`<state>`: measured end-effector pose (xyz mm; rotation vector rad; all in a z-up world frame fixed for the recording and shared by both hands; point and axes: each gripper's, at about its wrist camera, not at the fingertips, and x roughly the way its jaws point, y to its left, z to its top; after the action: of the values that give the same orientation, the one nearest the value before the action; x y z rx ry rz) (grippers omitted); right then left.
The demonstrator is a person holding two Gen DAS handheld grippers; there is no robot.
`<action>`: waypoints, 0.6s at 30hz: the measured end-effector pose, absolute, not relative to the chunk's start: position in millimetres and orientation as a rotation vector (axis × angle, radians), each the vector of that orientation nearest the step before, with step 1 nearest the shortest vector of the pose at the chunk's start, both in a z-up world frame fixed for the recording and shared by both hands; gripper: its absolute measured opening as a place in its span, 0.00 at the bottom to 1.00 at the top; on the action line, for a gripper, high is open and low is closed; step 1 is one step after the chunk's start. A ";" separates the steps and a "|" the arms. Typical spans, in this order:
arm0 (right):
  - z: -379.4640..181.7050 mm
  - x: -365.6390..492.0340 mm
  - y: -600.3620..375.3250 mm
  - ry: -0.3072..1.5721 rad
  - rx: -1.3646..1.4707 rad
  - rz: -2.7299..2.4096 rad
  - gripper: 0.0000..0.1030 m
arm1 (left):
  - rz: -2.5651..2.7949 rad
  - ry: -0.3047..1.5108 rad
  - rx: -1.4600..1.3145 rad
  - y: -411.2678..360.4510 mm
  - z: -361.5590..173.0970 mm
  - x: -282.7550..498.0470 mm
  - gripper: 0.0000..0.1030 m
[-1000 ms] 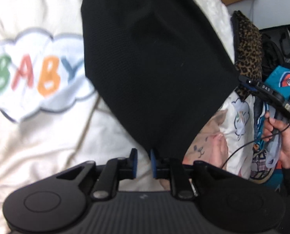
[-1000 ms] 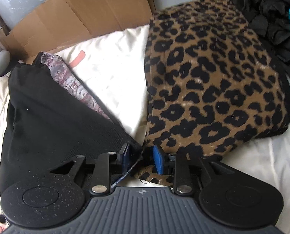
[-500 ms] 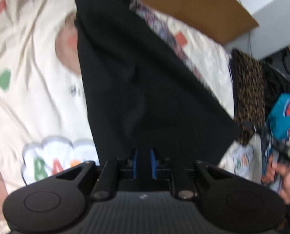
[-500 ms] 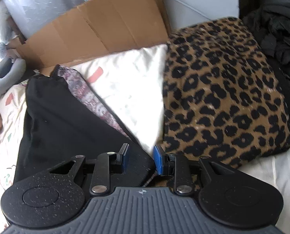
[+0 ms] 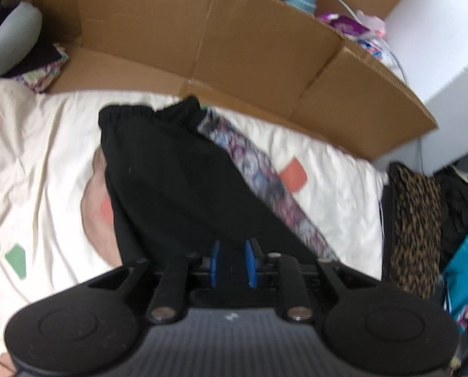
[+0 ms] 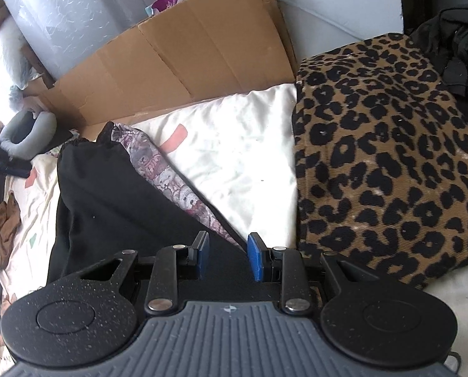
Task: Fold clothes
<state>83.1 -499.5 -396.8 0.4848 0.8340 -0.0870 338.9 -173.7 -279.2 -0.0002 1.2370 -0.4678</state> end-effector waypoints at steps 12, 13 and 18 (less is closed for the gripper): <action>-398.8 101.8 -491.1 0.819 0.477 -0.064 0.30 | -0.397 1.188 0.046 -216.1 -281.6 397.8 0.19; -399.2 103.1 -490.0 0.819 0.472 -0.061 0.30 | -0.389 1.182 0.046 -219.6 -283.9 403.2 0.19; -400.8 109.8 -486.3 0.817 0.447 -0.049 0.30 | -0.346 1.174 0.027 -234.0 -298.8 428.7 0.19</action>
<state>109.8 -486.3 -400.8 0.4474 0.8172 -0.0490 428.7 -234.0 -298.8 0.0273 1.1741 -0.3459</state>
